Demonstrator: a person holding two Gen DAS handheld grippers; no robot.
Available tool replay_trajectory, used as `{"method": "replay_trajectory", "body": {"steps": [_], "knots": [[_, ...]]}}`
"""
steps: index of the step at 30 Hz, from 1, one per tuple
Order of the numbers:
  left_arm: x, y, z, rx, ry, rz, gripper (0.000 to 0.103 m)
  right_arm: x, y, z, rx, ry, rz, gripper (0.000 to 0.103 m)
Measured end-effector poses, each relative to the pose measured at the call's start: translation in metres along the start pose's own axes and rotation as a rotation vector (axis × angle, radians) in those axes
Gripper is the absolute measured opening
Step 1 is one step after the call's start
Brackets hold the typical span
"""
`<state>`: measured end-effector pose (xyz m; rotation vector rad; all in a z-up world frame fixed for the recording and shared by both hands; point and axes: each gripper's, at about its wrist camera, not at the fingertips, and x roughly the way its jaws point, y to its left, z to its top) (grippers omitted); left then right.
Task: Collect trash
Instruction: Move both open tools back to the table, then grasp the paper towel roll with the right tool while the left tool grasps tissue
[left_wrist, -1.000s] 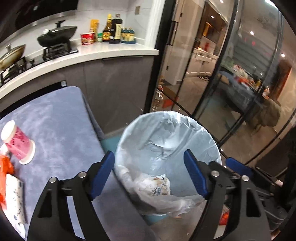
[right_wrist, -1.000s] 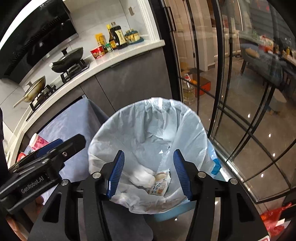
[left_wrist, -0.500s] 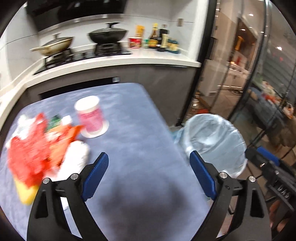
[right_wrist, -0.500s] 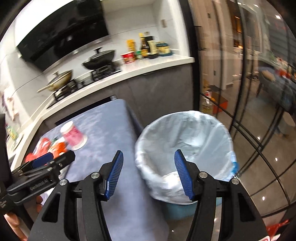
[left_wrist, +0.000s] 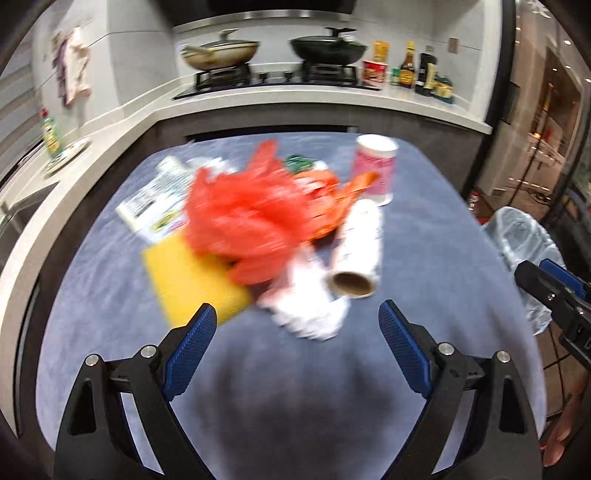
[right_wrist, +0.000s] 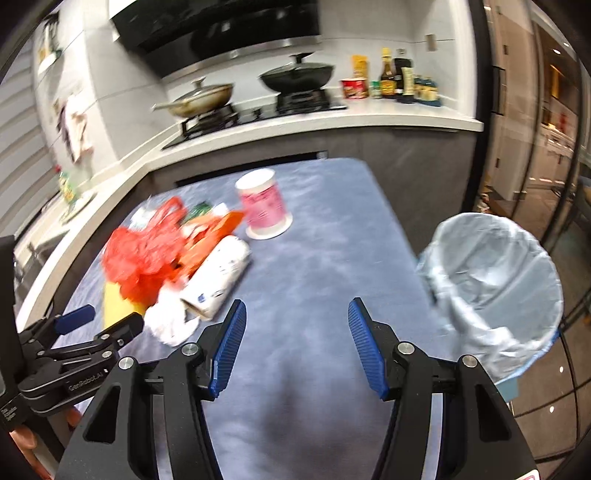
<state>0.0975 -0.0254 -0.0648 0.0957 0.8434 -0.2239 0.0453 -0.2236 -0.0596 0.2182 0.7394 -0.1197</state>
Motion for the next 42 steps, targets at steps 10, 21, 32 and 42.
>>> {"method": "replay_trajectory", "body": {"steps": [10,21,32,42], "knots": [[0.008,0.054,-0.018,-0.1,0.036,0.056,0.085,0.049,0.075,-0.012,-0.136,0.053,0.042,0.056],[0.02,0.074,-0.021,-0.14,0.057,0.069,0.085,0.095,0.102,-0.013,-0.177,0.08,0.002,0.051],[0.026,0.073,-0.02,-0.143,0.067,0.052,0.085,0.115,0.103,-0.009,-0.178,0.084,-0.025,0.027],[0.03,0.055,-0.018,-0.122,0.076,-0.001,0.085,0.102,0.075,-0.003,-0.092,0.043,-0.042,0.01]]}}
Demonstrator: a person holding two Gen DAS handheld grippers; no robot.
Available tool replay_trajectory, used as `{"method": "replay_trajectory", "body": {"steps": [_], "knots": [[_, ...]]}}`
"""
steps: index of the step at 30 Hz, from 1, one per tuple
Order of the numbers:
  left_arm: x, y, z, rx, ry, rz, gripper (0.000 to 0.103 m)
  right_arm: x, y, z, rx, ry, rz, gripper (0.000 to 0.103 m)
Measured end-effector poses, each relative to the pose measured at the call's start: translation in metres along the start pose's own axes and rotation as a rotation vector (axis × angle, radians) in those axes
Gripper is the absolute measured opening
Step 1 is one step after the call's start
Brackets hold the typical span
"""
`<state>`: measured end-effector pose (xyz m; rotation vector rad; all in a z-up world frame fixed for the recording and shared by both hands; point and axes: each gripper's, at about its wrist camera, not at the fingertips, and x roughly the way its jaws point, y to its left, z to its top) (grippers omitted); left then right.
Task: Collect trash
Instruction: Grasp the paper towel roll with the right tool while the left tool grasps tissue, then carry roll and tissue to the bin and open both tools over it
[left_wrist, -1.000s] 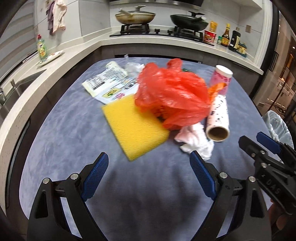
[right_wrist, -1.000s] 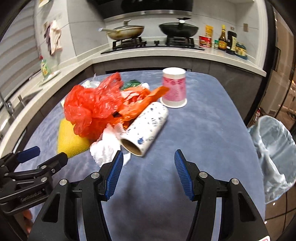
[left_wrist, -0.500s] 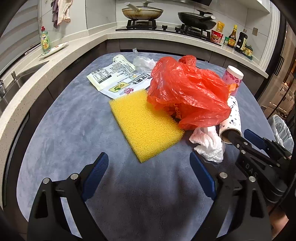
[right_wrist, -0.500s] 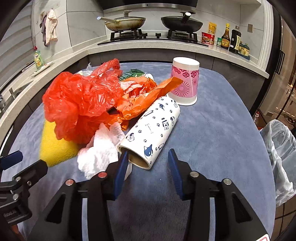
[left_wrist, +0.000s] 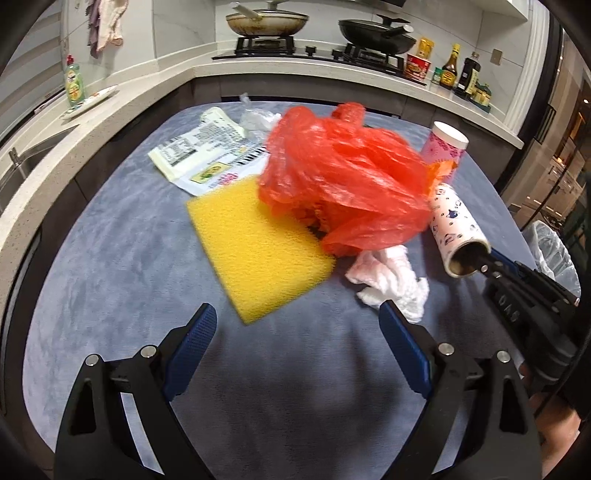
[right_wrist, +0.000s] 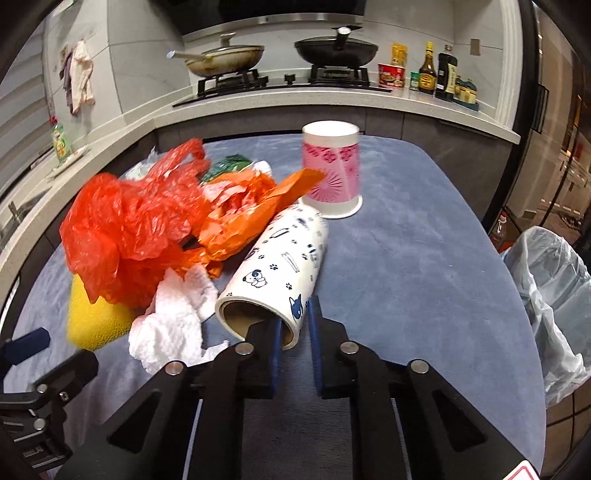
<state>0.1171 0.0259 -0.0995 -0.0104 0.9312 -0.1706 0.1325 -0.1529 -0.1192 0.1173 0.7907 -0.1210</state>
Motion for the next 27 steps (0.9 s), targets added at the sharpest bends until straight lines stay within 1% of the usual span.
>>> {"method": "replay_trajectory", "body": {"steps": [2,4,8,11,15,17,18,19,20,22,24,27], "knots": [[0.002,-0.006,0.0,0.007,0.002,-0.012,0.087,-0.006,-0.009,0.0,0.016,-0.008,-0.002,0.006],[0.005,-0.014,0.001,0.015,0.004,-0.035,0.088,-0.011,-0.019,0.001,0.039,-0.012,0.017,0.006],[0.013,-0.031,0.003,0.031,-0.001,-0.065,0.09,-0.023,-0.029,-0.001,0.055,-0.022,0.019,0.006],[0.025,-0.041,0.006,0.041,0.01,-0.066,0.091,-0.032,-0.036,-0.004,0.067,-0.026,0.022,0.006],[0.035,-0.049,0.01,0.041,-0.009,-0.056,0.089,-0.043,-0.047,-0.01,0.088,-0.024,0.024,0.006],[0.038,-0.053,0.011,0.04,-0.013,-0.055,0.082,-0.046,-0.054,-0.013,0.102,-0.017,0.03,0.006],[0.04,-0.054,0.012,0.045,-0.007,-0.06,0.071,-0.048,-0.057,-0.015,0.11,-0.015,0.034,0.006],[0.042,-0.057,0.012,0.055,0.004,-0.07,0.057,-0.05,-0.06,-0.017,0.115,-0.012,0.035,0.006],[0.045,-0.06,0.011,0.068,0.02,-0.074,0.051,-0.051,-0.062,-0.019,0.117,-0.011,0.034,0.006],[0.047,-0.065,0.009,0.086,0.031,-0.083,0.032,-0.054,-0.066,-0.022,0.124,-0.011,0.035,0.006],[0.045,-0.07,0.007,0.107,0.028,-0.08,0.021,-0.056,-0.068,-0.025,0.127,-0.011,0.037,0.006],[0.037,-0.075,0.007,0.128,0.025,-0.105,0.013,-0.061,-0.072,-0.03,0.138,-0.017,0.045,0.006]]}}
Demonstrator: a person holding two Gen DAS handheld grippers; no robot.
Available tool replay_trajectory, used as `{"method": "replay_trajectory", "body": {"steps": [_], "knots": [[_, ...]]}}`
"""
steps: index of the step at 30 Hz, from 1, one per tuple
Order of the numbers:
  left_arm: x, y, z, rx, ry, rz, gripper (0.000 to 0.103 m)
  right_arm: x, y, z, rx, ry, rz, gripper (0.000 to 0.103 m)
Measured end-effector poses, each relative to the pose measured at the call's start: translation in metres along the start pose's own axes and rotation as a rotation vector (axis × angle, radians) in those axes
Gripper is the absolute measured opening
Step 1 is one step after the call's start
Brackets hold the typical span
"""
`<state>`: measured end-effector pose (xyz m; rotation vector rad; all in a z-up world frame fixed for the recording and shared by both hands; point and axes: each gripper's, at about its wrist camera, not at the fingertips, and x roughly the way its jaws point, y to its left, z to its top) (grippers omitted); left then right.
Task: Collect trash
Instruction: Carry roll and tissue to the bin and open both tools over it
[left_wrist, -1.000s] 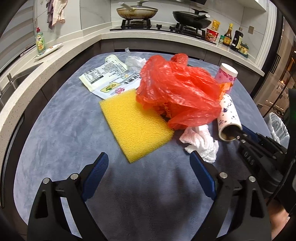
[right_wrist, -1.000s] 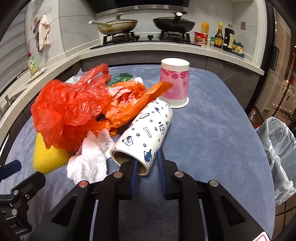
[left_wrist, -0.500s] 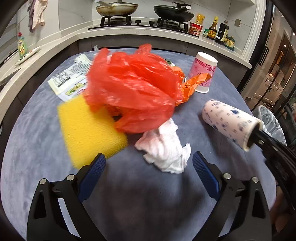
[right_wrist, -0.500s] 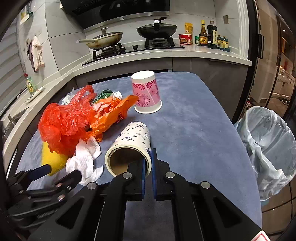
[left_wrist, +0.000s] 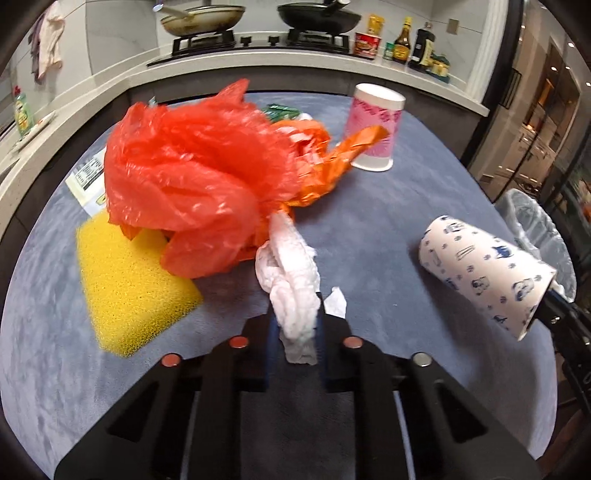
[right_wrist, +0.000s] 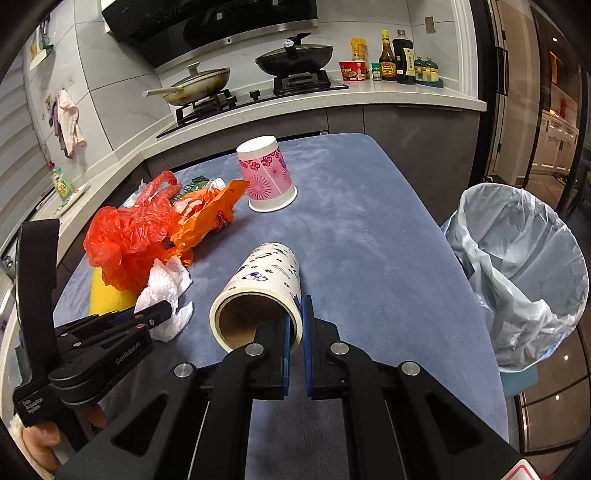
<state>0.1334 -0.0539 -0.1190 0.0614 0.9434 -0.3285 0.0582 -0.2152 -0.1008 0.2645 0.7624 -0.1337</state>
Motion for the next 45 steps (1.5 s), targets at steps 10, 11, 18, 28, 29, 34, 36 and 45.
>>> {"method": "replay_trajectory", "body": {"steps": [10,11,18,28,29,34,36,45], "knots": [[-0.052,-0.03,0.021,0.063,-0.068,-0.09,0.011,-0.037,-0.022,0.009,0.03,-0.084,-0.016,0.006],[-0.058,-0.037,0.026,0.078,-0.079,-0.103,0.011,-0.041,-0.026,0.011,0.035,-0.094,-0.02,0.006],[-0.083,-0.11,0.063,0.191,-0.141,-0.226,0.011,-0.074,-0.074,0.022,0.047,-0.199,-0.157,0.006],[-0.062,-0.239,0.093,0.315,-0.129,-0.41,0.011,-0.092,-0.196,0.034,0.181,-0.204,-0.352,0.006],[-0.055,-0.254,0.095,0.325,-0.119,-0.423,0.011,-0.09,-0.203,0.034,0.192,-0.201,-0.358,0.006],[-0.024,-0.299,0.095,0.37,-0.079,-0.456,0.011,-0.072,-0.239,0.031,0.236,-0.153,-0.387,0.006],[-0.007,-0.315,0.092,0.393,-0.052,-0.452,0.011,-0.061,-0.246,0.028,0.244,-0.128,-0.395,0.006],[0.047,-0.349,0.07,0.453,0.032,-0.427,0.012,-0.024,-0.262,0.018,0.252,-0.057,-0.414,0.009]]}}
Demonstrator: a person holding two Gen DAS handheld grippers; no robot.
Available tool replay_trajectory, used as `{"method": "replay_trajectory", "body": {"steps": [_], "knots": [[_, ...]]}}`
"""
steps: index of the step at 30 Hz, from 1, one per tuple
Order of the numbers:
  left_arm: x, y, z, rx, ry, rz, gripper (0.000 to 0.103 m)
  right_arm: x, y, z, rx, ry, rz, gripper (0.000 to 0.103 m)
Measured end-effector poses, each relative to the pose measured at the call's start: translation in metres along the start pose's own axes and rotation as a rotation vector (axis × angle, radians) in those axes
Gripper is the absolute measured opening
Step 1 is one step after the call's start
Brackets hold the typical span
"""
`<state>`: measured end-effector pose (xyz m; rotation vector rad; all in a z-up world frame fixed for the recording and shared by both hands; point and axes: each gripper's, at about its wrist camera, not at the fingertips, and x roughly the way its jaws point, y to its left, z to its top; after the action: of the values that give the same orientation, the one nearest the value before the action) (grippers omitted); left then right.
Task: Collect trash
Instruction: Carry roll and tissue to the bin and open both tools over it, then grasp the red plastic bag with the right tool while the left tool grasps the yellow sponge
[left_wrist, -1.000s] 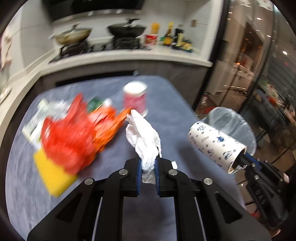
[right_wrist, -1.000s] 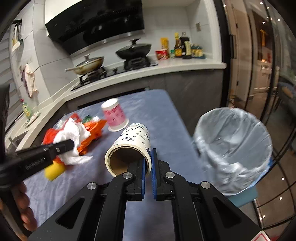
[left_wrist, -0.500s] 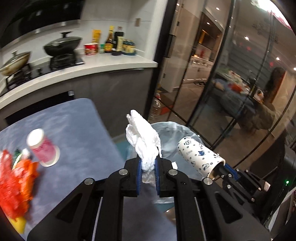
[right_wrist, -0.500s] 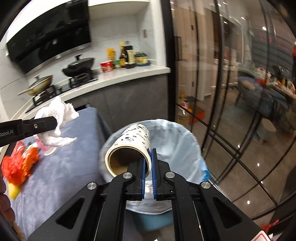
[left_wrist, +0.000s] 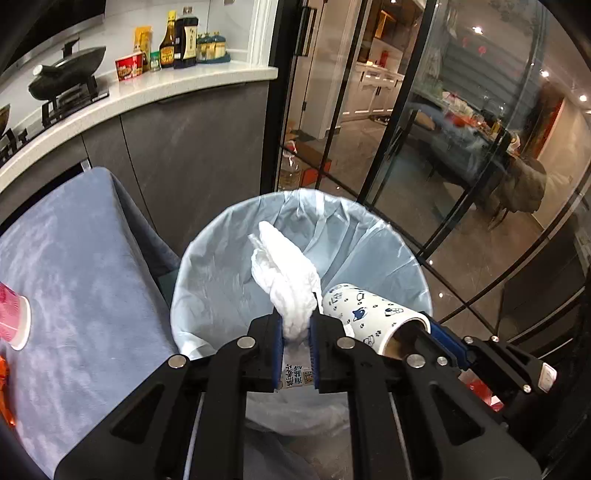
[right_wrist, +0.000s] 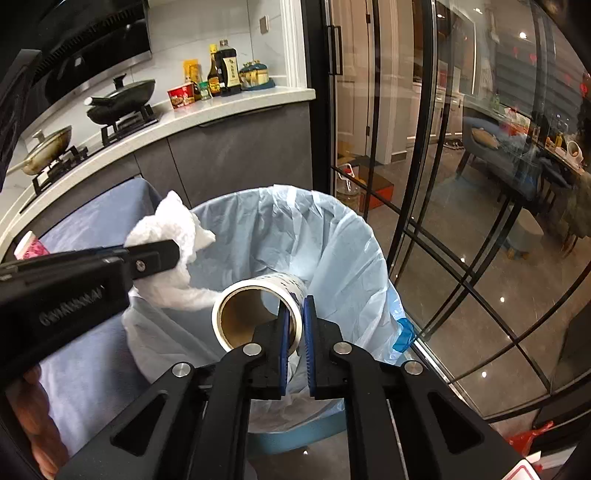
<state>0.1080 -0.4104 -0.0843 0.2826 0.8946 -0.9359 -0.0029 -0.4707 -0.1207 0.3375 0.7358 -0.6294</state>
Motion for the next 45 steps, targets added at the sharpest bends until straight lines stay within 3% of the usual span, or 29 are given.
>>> {"method": "replay_trajectory", "body": {"steps": [2,3,4,6,7,15,19,23,35,45], "knots": [[0.005,0.001,-0.002,-0.006,0.005,-0.016,0.014,0.004,-0.001,-0.001,0.012,0.01,0.0,0.013],[0.006,0.002,-0.003,-0.009,0.002,-0.012,0.022,0.005,-0.002,-0.002,0.019,0.009,-0.001,0.013],[0.006,0.003,-0.004,-0.011,-0.003,-0.004,0.039,0.003,-0.003,-0.002,0.027,-0.002,0.0,0.013],[0.002,0.006,-0.005,-0.022,-0.028,0.023,0.065,-0.001,-0.002,-0.003,0.026,-0.014,-0.004,0.014],[-0.002,0.008,-0.006,-0.029,-0.045,0.033,0.069,-0.003,-0.002,-0.002,0.026,-0.021,-0.004,0.016],[-0.033,0.034,-0.011,-0.097,-0.087,0.065,0.074,-0.025,0.009,0.002,0.033,-0.065,0.031,0.025],[-0.065,0.052,-0.021,-0.13,-0.131,0.133,0.083,-0.042,0.024,0.002,0.014,-0.082,0.072,0.025],[-0.094,0.077,-0.038,-0.201,-0.148,0.181,0.084,-0.058,0.045,-0.002,-0.005,-0.096,0.12,0.028],[-0.188,0.17,-0.114,-0.374,-0.166,0.429,0.084,-0.086,0.134,-0.016,-0.109,-0.089,0.26,0.03],[-0.254,0.238,-0.187,-0.526,-0.163,0.547,0.088,-0.105,0.21,-0.038,-0.216,-0.062,0.356,0.035]]}}
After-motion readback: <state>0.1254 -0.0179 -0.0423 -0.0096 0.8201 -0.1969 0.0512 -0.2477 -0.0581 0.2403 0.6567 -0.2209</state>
